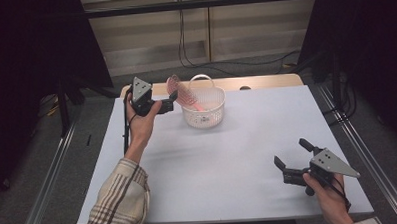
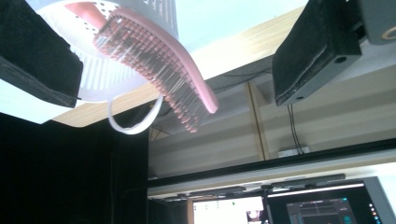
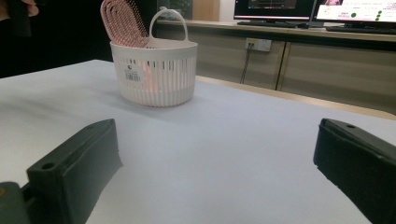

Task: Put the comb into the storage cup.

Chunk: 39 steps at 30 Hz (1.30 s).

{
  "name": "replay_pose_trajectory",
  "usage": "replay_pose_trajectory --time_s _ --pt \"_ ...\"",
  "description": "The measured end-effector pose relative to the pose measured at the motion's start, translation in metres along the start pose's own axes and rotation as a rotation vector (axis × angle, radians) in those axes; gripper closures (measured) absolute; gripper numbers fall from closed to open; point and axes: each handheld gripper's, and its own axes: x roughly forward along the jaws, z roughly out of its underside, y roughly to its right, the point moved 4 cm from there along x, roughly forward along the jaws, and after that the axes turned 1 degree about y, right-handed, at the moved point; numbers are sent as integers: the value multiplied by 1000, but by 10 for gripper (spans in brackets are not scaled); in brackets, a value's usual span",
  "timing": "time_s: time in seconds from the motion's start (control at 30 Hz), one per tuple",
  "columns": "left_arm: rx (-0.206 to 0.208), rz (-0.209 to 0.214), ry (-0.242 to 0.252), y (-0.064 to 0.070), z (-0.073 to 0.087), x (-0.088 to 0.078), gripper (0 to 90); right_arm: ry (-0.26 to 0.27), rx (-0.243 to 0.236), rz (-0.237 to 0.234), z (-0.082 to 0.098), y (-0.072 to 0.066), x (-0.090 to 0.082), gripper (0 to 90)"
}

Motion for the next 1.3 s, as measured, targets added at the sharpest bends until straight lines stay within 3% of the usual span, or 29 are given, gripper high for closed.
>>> replay_pose_trajectory --time_s 0.1,0.17,0.3,0.43,0.53,0.6,0.67,0.77,0.97,1.03,1.13,1.3 --pt "3 28 40 0 -3 -8 20 -2 4 5 0 1 -1 1" --pt "-26 22 54 -1 -2 -12 20 3 1 6 -1 0 -2 1" --pt "-22 19 43 2 5 -19 20 9 -4 2 -2 -2 -4 1" --pt "14 16 8 8 9 -25 25 5 -10 4 -2 -3 -2 0" --pt "-15 18 12 10 10 -29 25 3 -11 9 -2 -2 -3 0" --pt "-3 -20 -5 12 11 -33 26 7 -8 12 -2 -2 -3 0" --pt "-13 10 3 13 13 -37 26 8 -9 24 -3 -2 -3 0" --pt "-33 -7 4 13 17 -44 26 7 -10 26 -3 -1 -3 0" --pt "-64 30 -31 16 27 -53 26 13 -9 19 -3 -1 -4 0" --pt "-55 11 -23 18 32 -56 25 13 -8 17 -3 -2 -4 0" --pt "-64 24 -41 20 38 -62 26 14 -8 19 -3 -2 -5 0" --pt "-69 10 -44 18 49 -71 25 12 -9 22 -4 -2 -5 0"
